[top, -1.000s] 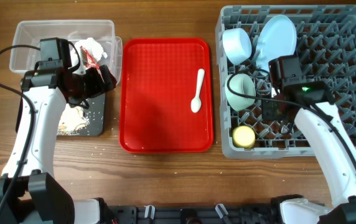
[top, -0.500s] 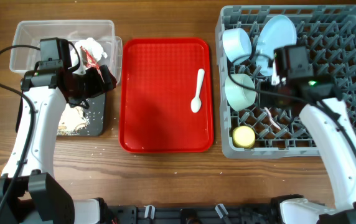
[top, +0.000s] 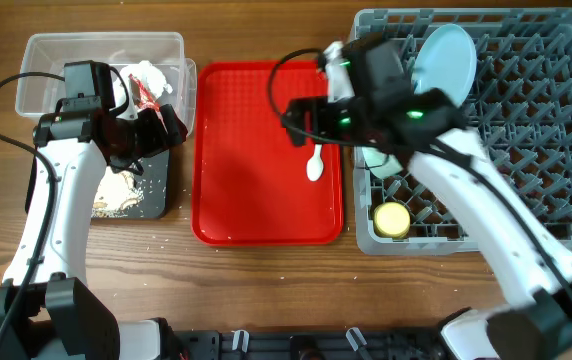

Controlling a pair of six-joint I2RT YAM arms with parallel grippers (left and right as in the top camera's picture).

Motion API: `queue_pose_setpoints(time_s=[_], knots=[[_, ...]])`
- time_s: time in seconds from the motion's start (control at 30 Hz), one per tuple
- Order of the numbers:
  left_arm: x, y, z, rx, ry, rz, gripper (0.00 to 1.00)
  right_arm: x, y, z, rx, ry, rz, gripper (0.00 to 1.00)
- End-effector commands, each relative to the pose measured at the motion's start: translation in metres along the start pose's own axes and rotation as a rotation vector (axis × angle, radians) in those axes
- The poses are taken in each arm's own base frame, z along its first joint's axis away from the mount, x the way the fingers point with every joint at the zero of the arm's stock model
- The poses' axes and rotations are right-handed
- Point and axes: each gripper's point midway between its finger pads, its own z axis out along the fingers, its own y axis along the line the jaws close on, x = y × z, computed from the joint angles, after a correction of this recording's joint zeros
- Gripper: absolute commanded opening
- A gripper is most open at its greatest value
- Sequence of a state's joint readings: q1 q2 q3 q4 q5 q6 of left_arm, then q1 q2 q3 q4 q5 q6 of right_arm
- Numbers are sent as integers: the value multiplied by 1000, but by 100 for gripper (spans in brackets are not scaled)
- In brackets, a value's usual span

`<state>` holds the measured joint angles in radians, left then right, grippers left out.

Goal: Sort waste into correct bins and load items into the dishwasher rack
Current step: 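Move right gripper to the white spoon on red tray and grasp it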

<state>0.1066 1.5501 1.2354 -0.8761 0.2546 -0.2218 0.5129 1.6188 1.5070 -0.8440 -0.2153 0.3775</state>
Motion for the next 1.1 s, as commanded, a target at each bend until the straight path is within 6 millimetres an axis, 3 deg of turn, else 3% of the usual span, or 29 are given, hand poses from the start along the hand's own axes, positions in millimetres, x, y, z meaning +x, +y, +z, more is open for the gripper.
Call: queue_pose_setpoints(time_s=[0.0,0.33,0.43,0.63,0.73,0.97,1.07], knots=[[-6,-1,-8,0,-28,11,100,12,-34,28,230,32,126,100],[-6,-1,-8,0,-28,11,100,46,-44,94,198,171,176,100],[-6,-1,-8,0,-28,11,100,59,-52,108,216,198,223,87],[-6,-1,-8,0,-28,11,100,86,-73,141,283,276,278,79],[-6,-1,-8,0,-28,11,100,94,-81,153,311,299,299,76],[-6,-1,-8,0,-28,11,100,94,-89,162,346,278,341,62],[-6,-1,-8,0,-28,11,100,99,-92,167,355,292,348,61]])
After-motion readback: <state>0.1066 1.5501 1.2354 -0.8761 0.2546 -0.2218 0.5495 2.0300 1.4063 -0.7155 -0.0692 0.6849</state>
